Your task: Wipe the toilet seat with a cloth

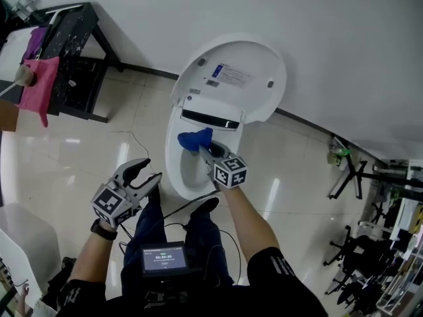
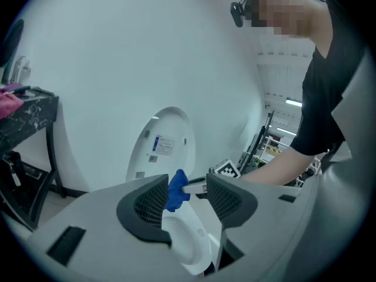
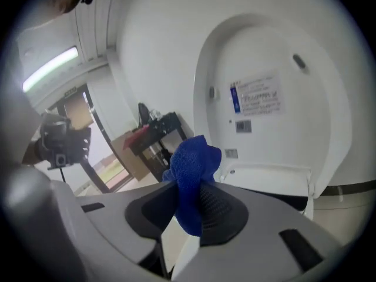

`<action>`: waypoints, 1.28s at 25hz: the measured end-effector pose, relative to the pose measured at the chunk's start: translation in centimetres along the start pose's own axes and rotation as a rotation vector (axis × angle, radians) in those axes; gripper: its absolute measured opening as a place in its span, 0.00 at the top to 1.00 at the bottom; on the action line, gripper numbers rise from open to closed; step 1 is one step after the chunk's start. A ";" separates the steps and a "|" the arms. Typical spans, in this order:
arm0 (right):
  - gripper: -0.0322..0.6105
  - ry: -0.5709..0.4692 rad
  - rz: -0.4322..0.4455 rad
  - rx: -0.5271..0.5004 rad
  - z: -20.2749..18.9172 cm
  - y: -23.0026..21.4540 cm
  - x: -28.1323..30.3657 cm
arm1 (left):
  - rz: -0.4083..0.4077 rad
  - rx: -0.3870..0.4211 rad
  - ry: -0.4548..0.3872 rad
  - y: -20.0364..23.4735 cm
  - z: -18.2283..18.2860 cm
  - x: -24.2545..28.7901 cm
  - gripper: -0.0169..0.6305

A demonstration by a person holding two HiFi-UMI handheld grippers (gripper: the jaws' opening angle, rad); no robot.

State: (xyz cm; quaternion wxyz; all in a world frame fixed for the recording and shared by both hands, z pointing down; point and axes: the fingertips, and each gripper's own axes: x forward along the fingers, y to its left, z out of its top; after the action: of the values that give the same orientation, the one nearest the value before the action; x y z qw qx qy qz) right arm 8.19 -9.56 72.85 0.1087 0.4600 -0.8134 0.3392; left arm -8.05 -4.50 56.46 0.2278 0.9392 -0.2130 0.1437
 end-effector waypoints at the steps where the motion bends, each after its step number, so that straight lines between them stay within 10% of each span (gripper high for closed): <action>1: 0.78 -0.047 0.003 0.008 2.2 0.9 -1.7 | -0.007 0.011 -0.005 -0.3 0.9 0.0 0.65; 14: 0.78 -0.395 -0.081 -0.070 19.7 7.5 -25.1 | -0.109 0.152 -0.111 -8.7 13.5 -0.8 0.65; 32: 0.78 -0.543 -0.067 -0.122 22.4 12.5 -36.6 | -0.182 0.268 -0.173 -17.2 16.9 -1.4 0.65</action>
State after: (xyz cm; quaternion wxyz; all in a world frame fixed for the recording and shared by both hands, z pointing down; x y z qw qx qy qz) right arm 21.21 4.85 32.62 -0.0746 0.5533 -0.8159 0.1503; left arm 1.68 1.54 35.21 0.0934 0.9854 -0.1247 0.0680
